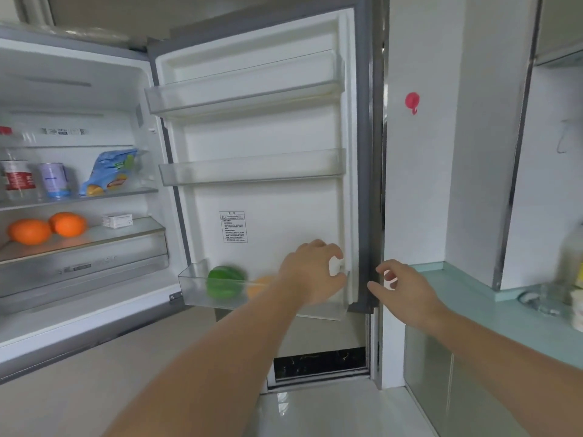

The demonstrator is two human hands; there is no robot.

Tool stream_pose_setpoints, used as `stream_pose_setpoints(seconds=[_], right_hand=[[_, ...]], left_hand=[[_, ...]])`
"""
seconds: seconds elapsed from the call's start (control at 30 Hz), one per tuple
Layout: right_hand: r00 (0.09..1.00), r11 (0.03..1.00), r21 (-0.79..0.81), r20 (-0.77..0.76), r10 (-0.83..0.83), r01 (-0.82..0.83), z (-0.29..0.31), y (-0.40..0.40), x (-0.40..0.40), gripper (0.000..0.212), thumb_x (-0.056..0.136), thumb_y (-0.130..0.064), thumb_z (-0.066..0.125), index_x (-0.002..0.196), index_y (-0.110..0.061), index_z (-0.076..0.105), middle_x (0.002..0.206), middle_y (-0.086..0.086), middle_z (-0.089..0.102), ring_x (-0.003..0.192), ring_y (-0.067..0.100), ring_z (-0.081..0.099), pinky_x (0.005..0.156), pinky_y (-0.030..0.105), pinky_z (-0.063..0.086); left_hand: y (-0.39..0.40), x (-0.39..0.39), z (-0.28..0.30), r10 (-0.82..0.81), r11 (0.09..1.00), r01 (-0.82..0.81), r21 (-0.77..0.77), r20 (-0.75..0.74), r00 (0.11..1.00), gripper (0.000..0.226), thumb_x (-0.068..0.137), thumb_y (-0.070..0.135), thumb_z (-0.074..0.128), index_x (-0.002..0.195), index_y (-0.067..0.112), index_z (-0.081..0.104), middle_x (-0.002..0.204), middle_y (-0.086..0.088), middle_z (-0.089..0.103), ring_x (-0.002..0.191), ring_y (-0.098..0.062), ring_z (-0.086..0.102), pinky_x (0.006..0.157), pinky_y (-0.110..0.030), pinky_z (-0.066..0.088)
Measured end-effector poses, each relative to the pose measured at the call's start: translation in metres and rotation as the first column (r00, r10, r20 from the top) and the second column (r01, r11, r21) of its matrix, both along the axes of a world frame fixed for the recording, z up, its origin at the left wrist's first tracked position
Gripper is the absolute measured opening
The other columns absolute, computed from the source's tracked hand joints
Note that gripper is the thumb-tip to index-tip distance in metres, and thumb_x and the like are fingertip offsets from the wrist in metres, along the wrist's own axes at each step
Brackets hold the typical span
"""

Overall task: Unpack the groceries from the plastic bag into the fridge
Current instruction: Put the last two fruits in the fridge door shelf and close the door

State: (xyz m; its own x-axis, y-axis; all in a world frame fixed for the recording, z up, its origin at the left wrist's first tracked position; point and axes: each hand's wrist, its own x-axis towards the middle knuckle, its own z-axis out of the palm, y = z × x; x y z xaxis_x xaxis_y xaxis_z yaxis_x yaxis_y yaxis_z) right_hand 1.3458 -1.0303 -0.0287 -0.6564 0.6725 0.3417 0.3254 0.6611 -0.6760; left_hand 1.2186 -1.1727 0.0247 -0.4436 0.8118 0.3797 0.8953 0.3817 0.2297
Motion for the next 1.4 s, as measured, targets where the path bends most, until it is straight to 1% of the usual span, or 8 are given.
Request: stream_pose_setpoints(seconds=[0.27,0.47,0.63,0.73,0.83,1.03,1.27,1.4], right_hand=[[0.996,0.992,-0.098,-0.040,-0.079,0.075,0.005,0.047,-0.010,0.026,0.093,-0.039,0.053,0.115,-0.024,0.052,0.104,-0.002,0.054,0.076,0.010,0.058,0.059,0.023,0.045],[0.989,0.985,-0.174,-0.142,-0.032,0.007,0.017,0.083,-0.039,0.022,0.100,-0.028,0.041,0.114,-0.016,0.053,0.092,-0.002,0.055,0.068,0.008,0.052,0.052,0.018,0.035],[0.982,0.977,-0.210,-0.188,-0.013,-0.027,0.026,0.111,-0.058,0.031,0.103,-0.025,0.034,0.127,-0.015,0.051,0.110,0.002,0.058,0.093,0.017,0.058,0.077,0.022,0.040],[0.991,0.964,-0.265,-0.134,-0.011,-0.025,0.026,0.124,-0.069,0.039,0.104,-0.024,0.031,0.140,-0.013,0.041,0.135,0.010,0.052,0.118,0.028,0.052,0.089,0.027,0.035],[0.995,0.951,-0.302,-0.096,0.036,-0.063,0.023,0.132,-0.082,0.037,0.105,-0.026,0.029,0.137,-0.015,0.044,0.133,0.010,0.054,0.103,0.023,0.052,0.085,0.027,0.035],[0.987,0.938,-0.314,-0.112,0.114,-0.144,0.030,0.136,-0.098,0.039,0.105,-0.024,0.026,0.139,-0.016,0.044,0.133,0.008,0.053,0.127,0.027,0.046,0.098,0.031,0.034],[0.954,0.922,-0.328,-0.277,0.112,-0.203,0.028,0.135,-0.100,0.030,0.103,-0.025,0.032,0.093,-0.019,0.060,0.093,0.008,0.061,0.081,0.019,0.055,0.073,0.034,0.046],[0.909,0.934,-0.257,-0.396,0.131,-0.247,0.030,0.121,-0.093,0.032,0.102,-0.021,0.034,0.083,-0.016,0.060,0.085,0.010,0.064,0.081,0.026,0.060,0.081,0.046,0.049]], left_hand=[[0.079,-0.005,0.037,-0.209,0.967,0.128,-0.221,-0.397,0.894,0.041,0.092,0.032,0.048,0.131,0.021,0.052,0.120,-0.003,0.057,0.111,-0.023,0.053,0.091,-0.037,0.038],[0.141,-0.003,0.061,-0.226,0.936,-0.029,-0.350,-0.664,0.713,0.036,0.094,0.020,0.046,0.130,0.021,0.052,0.116,0.000,0.058,0.111,-0.022,0.052,0.101,-0.038,0.034],[0.190,-0.008,0.067,-0.208,0.869,-0.251,-0.427,-0.774,0.597,0.042,0.096,0.026,0.050,0.138,0.026,0.048,0.141,-0.003,0.051,0.139,-0.025,0.035,0.119,-0.053,0.005],[0.204,-0.011,0.068,-0.188,0.827,-0.362,-0.429,-0.819,0.542,0.046,0.100,0.034,0.041,0.145,0.028,0.040,0.154,-0.006,0.037,0.147,-0.028,0.020,0.118,-0.056,-0.005],[0.208,-0.019,0.068,-0.181,0.803,-0.422,-0.420,-0.847,0.500,0.050,0.101,0.038,0.034,0.150,0.027,0.031,0.160,-0.008,0.023,0.150,-0.029,0.009,0.117,-0.056,-0.010],[0.199,-0.025,0.062,-0.204,0.811,-0.430,-0.397,-0.880,0.428,0.051,0.102,0.038,0.031,0.151,0.024,0.028,0.163,-0.006,0.014,0.151,-0.027,0.002,0.116,-0.054,-0.012],[0.170,-0.018,0.057,-0.196,0.855,-0.355,-0.378,-0.870,0.452,0.047,0.101,0.037,0.035,0.147,0.029,0.037,0.160,-0.002,0.024,0.150,-0.025,0.007,0.116,-0.052,-0.014],[0.141,-0.011,0.054,-0.222,0.884,-0.284,-0.371,-0.869,0.443,0.042,0.100,0.039,0.035,0.139,0.031,0.048,0.154,0.000,0.037,0.149,-0.024,0.016,0.118,-0.052,-0.009]])
